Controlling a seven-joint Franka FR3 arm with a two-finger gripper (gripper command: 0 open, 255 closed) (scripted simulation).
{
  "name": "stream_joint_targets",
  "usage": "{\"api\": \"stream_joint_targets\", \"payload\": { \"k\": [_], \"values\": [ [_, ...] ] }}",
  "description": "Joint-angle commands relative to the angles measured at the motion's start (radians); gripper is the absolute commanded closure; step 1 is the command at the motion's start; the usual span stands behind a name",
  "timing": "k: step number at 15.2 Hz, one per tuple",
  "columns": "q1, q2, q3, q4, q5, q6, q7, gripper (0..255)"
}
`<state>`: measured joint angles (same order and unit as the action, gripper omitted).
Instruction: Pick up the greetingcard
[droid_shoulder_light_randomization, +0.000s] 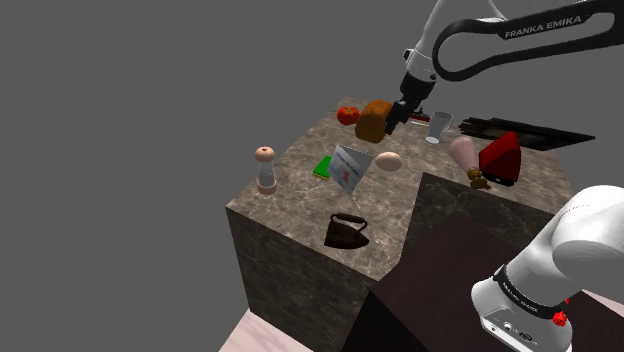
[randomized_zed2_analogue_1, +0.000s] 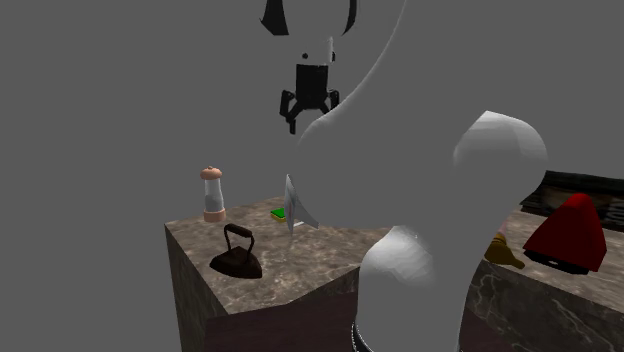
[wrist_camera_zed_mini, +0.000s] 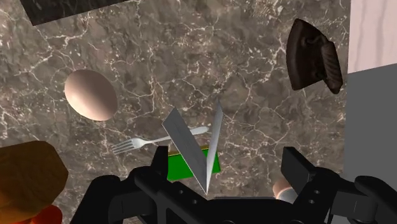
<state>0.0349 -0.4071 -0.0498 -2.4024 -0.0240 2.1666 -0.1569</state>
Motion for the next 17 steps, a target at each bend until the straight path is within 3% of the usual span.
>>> {"api": "stream_joint_targets", "payload": {
  "k": [1, 9, 15, 17],
  "values": [
    [0.005, 0.077, -0.004, 0.020, 0.011, 0.060, -0.004, 0],
    [0.017, 0.384, -0.019, 0.142, 0.077, 0.246, -0.047, 0],
    [0.012, 0.619, -0.011, 0.290, 0.142, 0.333, -0.089, 0],
    [0.009, 0.645, -0.008, 0.300, 0.149, 0.350, -0.094, 0]
  ]
}}
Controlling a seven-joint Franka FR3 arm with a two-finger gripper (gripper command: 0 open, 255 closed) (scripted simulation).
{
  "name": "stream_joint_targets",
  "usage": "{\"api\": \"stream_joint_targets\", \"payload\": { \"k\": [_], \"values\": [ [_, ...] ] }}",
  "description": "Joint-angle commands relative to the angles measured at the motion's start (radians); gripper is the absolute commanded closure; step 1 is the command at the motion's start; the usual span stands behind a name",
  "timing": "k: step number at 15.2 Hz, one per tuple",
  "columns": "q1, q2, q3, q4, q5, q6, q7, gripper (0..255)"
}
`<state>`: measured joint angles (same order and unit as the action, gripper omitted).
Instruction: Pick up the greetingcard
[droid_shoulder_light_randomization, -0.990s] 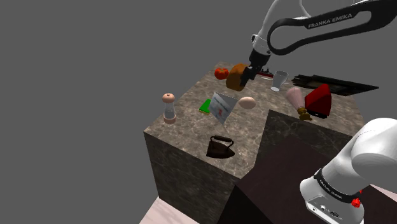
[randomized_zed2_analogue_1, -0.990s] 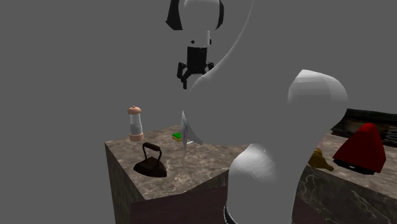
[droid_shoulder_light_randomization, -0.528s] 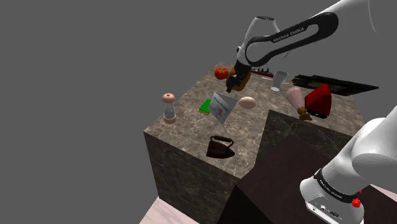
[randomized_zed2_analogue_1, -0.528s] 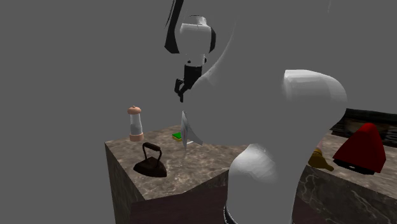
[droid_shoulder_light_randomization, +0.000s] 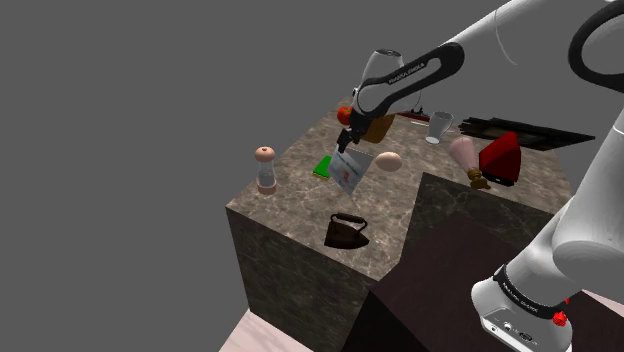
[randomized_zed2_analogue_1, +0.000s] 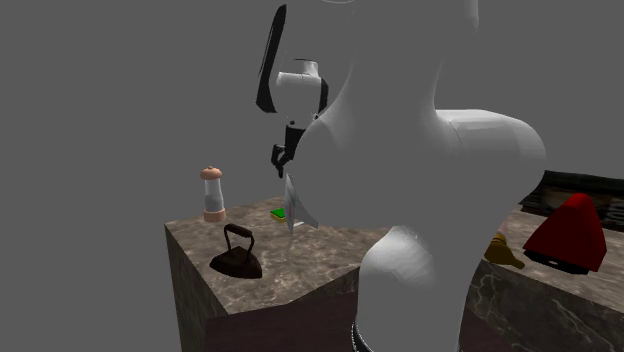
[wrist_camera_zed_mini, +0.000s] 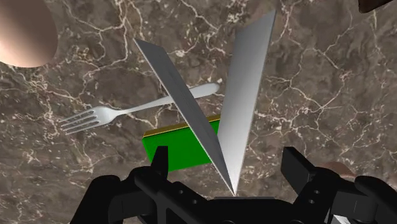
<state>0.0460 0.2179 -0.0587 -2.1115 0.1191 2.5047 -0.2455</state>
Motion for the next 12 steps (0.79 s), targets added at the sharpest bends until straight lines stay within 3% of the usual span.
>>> {"api": "stream_joint_targets", "payload": {
  "k": [1, 8, 9, 12],
  "values": [
    [-0.003, 0.029, 0.002, 0.006, 0.008, 0.023, -0.008, 0],
    [-0.006, 0.080, 0.008, -0.008, 0.022, 0.088, -0.021, 0],
    [-0.006, 0.078, 0.008, -0.008, 0.022, 0.087, -0.021, 255],
    [-0.007, 0.078, 0.008, -0.010, 0.022, 0.087, -0.022, 255]
  ]
}}
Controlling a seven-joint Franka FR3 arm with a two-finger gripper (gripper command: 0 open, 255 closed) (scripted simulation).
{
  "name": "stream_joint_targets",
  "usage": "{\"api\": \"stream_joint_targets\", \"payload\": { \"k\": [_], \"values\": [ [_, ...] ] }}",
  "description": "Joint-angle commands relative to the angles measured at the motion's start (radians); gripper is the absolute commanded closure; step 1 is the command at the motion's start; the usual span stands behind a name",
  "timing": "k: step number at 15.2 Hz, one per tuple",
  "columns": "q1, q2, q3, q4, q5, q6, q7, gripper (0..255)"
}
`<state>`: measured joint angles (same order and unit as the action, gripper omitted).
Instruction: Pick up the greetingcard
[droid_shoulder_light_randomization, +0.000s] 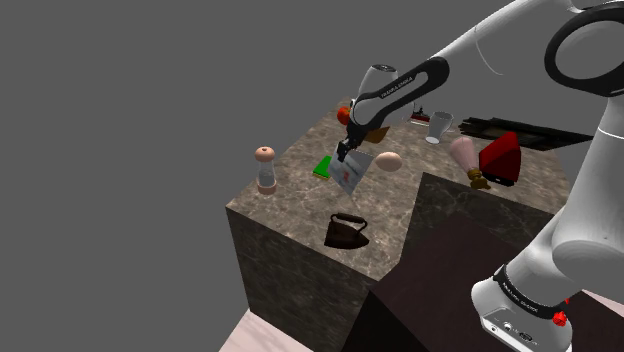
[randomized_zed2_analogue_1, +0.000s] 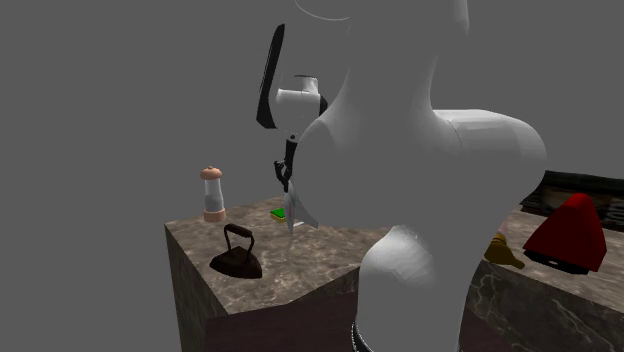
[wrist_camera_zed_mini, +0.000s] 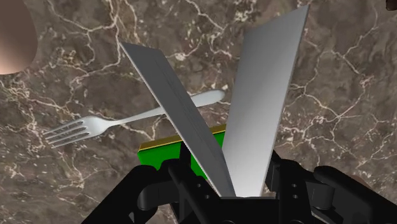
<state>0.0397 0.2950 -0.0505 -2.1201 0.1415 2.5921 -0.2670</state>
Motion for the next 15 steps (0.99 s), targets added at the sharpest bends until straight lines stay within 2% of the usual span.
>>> {"api": "stream_joint_targets", "payload": {
  "k": [1, 6, 15],
  "values": [
    [0.000, 0.001, 0.000, -0.001, 0.000, 0.000, 0.000, 255],
    [0.000, 0.003, 0.000, 0.001, 0.000, 0.000, 0.001, 255],
    [0.005, -0.077, -0.009, 0.026, -0.022, -0.104, 0.021, 255]
  ]
}}
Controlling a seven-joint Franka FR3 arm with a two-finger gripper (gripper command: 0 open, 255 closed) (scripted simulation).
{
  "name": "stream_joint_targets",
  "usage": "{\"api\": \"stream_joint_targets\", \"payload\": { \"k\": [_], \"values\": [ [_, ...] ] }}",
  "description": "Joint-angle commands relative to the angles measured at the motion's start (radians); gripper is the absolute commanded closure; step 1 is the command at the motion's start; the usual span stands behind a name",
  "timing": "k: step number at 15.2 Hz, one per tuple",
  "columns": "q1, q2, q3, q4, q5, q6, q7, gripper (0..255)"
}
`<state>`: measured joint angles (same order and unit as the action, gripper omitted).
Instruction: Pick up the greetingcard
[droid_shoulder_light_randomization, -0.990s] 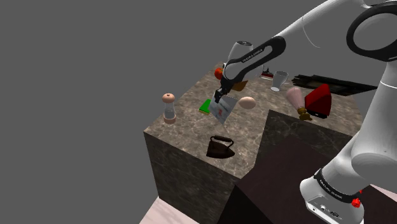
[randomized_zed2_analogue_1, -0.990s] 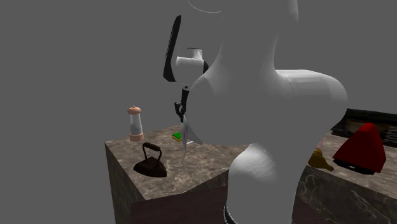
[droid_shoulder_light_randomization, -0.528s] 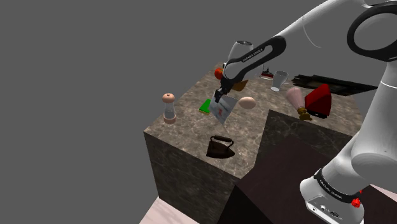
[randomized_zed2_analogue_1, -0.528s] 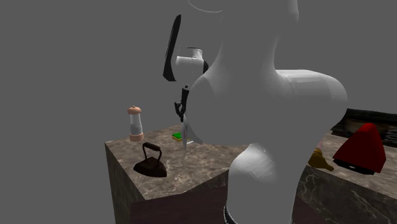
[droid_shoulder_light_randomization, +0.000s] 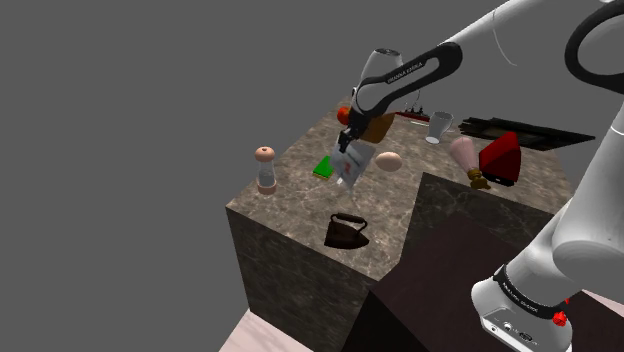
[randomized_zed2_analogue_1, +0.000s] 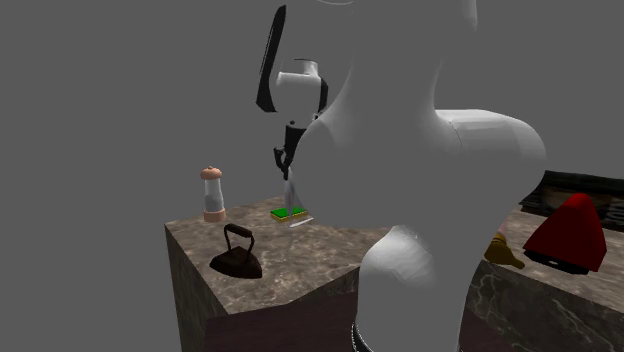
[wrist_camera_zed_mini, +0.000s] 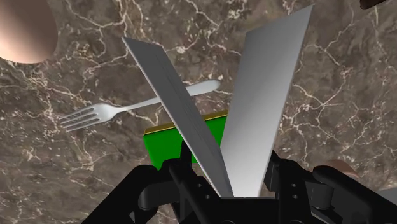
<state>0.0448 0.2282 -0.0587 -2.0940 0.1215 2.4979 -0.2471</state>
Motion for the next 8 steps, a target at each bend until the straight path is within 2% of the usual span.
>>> {"api": "stream_joint_targets", "payload": {
  "k": [1, 8],
  "values": [
    [0.001, -0.019, -0.002, 0.004, -0.004, -0.022, 0.004, 255],
    [0.002, -0.058, -0.005, 0.027, -0.015, -0.084, 0.014, 255]
  ]
}}
